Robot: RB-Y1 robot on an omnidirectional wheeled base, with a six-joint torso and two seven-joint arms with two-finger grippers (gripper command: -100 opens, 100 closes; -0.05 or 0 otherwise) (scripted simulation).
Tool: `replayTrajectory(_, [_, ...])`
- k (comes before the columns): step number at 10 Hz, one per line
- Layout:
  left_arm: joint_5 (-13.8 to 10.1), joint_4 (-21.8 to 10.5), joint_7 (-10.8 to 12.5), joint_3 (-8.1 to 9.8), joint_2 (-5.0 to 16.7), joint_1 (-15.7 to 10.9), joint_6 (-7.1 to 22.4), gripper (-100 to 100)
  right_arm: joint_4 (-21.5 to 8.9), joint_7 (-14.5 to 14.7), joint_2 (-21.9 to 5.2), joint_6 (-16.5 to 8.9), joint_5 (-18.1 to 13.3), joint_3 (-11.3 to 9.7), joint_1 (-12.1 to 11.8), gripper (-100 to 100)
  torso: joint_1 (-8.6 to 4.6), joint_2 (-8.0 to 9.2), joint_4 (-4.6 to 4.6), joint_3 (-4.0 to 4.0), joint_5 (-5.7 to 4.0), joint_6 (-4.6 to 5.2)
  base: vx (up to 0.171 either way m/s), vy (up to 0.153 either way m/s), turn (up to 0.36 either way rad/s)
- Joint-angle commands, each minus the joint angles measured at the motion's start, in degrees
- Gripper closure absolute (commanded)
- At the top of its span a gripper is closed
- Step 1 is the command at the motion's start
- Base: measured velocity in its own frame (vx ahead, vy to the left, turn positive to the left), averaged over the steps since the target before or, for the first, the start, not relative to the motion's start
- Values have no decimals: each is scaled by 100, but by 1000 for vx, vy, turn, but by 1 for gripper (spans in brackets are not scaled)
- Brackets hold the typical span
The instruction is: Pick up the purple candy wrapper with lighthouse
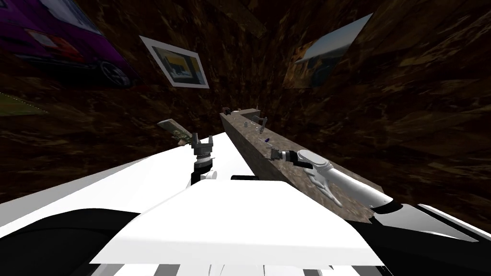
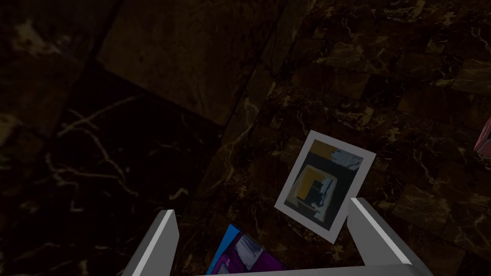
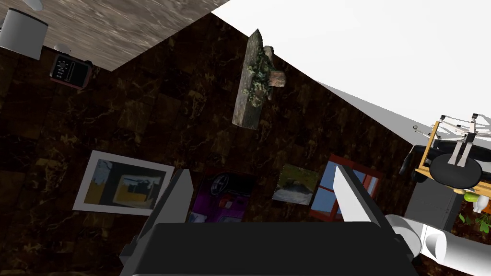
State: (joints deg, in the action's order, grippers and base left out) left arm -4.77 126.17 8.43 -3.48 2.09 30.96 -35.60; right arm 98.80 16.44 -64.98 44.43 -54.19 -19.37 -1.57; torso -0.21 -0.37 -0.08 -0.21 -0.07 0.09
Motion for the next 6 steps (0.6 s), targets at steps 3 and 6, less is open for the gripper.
replayTrajectory(3, [0, 0, 0, 0, 0, 0, 0, 0, -525, -47, -566, 211, -553, -197, 191, -100, -1, -2, -1, -1, 0, 2, -2, -45, 346])
replayTrajectory(6, [0, 0, 0, 0, 0, 0, 0, 0, -764, -75, -946, 295, -802, -294, 259, -100, 6, -17, -4, -10, 1, -5, 22, -36, 268])
